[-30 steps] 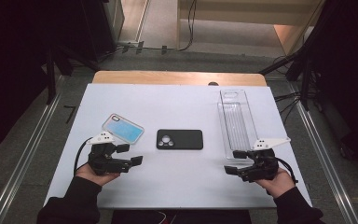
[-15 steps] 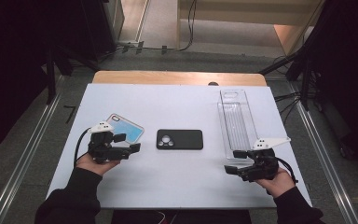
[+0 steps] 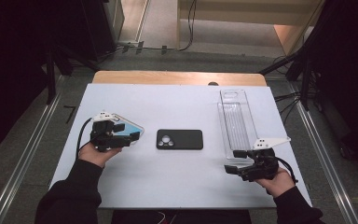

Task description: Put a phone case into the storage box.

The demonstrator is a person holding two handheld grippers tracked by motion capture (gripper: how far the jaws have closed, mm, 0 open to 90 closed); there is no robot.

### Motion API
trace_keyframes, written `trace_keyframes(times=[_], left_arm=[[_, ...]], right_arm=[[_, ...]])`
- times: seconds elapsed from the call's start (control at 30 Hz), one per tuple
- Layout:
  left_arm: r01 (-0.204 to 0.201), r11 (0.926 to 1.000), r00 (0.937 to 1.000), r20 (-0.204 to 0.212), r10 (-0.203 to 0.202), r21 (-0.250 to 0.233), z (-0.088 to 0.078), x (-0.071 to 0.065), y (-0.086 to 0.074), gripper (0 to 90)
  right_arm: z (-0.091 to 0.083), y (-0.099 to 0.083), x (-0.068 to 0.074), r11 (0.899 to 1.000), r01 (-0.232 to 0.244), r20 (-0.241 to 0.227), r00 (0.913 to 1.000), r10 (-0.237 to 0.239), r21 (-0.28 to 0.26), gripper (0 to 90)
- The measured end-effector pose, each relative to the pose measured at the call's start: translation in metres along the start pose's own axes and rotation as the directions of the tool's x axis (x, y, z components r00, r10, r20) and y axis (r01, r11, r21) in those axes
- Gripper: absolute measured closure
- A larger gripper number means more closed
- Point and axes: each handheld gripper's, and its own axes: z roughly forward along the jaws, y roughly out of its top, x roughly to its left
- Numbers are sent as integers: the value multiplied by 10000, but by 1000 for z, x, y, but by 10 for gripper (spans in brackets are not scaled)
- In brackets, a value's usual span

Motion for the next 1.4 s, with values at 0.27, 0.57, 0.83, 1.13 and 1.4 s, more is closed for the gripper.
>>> trace_keyframes(times=[0.27, 0.57, 0.83, 1.13, 1.4], left_arm=[[147, 9996, 9999, -46, -146, 251, 13, 7, 7, 226], [285, 9993, 9990, 336, -292, 228, 20, 11, 7, 226], [66, 9985, 10000, -15, -66, 548, 15, 14, 4, 702], [-36, 9936, 10000, 22, 34, 1127, 23, 17, 0, 900], [272, 9883, 9995, -201, -244, 1498, 27, 26, -8, 900]], right_arm=[[0, 0, 0, 10000, -19, -35, 10000, 18, -17, 192], [-1, 0, -1, 10000, -42, 16, 10000, 42, -52, 192], [-1, 0, -1, 10000, -26, 17, 10000, 26, -74, 193], [-2, 0, -1, 9999, -56, 32, 10000, 56, -110, 196], [-3, 0, -1, 9999, -26, 17, 10000, 27, -118, 196]])
